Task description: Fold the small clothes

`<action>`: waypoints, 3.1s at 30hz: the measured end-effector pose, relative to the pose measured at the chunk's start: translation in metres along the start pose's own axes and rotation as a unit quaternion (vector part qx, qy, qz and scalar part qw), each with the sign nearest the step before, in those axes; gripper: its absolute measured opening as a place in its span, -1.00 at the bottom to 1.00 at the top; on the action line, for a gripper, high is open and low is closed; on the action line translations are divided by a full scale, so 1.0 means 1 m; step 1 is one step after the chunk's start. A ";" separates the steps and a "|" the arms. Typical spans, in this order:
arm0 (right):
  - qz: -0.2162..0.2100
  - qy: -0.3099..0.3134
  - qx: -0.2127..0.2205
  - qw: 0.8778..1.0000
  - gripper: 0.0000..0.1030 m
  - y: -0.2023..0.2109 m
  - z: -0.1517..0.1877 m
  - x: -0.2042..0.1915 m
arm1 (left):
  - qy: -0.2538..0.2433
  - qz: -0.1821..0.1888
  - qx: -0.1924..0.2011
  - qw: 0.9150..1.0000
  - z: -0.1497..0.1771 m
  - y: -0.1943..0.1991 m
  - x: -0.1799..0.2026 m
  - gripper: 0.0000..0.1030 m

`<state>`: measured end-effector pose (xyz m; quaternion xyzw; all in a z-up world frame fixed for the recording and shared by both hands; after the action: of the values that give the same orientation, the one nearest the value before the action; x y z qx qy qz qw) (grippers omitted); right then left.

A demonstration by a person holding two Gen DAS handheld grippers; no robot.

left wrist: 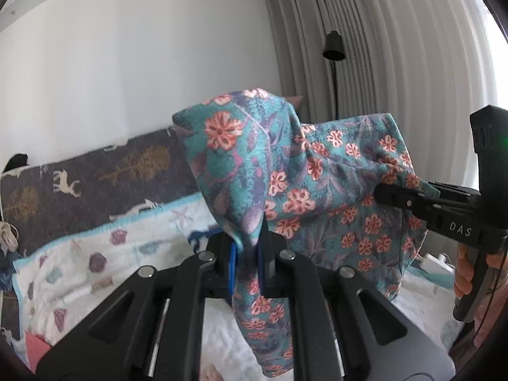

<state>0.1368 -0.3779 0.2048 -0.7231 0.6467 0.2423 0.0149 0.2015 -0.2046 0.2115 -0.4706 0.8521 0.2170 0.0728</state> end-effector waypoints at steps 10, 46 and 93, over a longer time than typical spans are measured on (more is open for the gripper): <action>0.031 -0.003 0.026 0.999 -0.72 -0.090 -0.036 0.013 | 0.019 -0.013 -0.014 1.000 -0.009 -0.094 -0.036 -0.78; 0.145 -0.051 -0.086 0.984 0.41 -0.123 0.103 0.058 | 0.022 -0.035 -0.140 0.989 0.135 -0.128 0.009 0.63; 0.177 0.029 -0.043 0.983 0.83 0.072 0.229 -0.088 | 0.094 -0.102 -0.152 0.979 0.257 0.139 0.017 0.95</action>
<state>-0.0108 -0.2311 0.0562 -0.6041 0.7534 0.2476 -0.0785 0.0553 -0.0409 0.0179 -0.5788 0.7597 0.2907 -0.0580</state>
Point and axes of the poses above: each gripper's, at about its wrist camera, not at the fingertips, and y roughly against the way its jaws point, x to its right, z to its underside, the point moved 6 cm from there along -y, roughly the way its jaws point, and after that the axes turned 14 degrees about -y, right-handed, at the moved point
